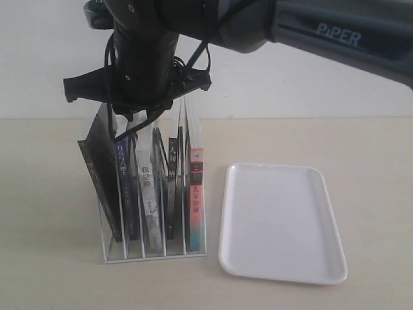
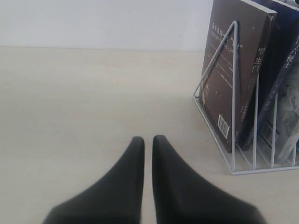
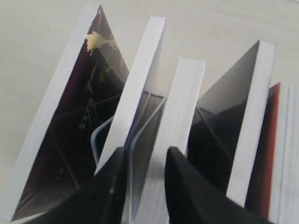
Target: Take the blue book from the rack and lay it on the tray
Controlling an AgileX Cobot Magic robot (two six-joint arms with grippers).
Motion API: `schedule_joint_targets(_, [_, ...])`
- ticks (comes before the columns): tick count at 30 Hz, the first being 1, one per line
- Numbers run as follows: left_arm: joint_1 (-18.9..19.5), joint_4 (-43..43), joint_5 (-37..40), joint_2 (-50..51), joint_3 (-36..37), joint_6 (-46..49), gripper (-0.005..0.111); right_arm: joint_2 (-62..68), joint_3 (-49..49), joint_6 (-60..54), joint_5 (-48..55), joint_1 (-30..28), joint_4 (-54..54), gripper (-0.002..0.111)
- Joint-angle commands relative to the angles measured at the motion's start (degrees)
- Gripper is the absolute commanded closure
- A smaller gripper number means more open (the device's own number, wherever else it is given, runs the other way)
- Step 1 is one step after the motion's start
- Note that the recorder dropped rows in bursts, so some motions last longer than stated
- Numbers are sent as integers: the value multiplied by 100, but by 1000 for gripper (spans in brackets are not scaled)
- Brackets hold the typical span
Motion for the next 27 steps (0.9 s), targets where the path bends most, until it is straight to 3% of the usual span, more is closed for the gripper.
schedule_joint_targets(1, [23,17,-2,-20,20,-49,101,-206,-10,7,-238,-8,66,80])
schedule_joint_targets(27, [23,17,-2,-20,20,-49,101,81,-10,-153,-540,-8,657,80])
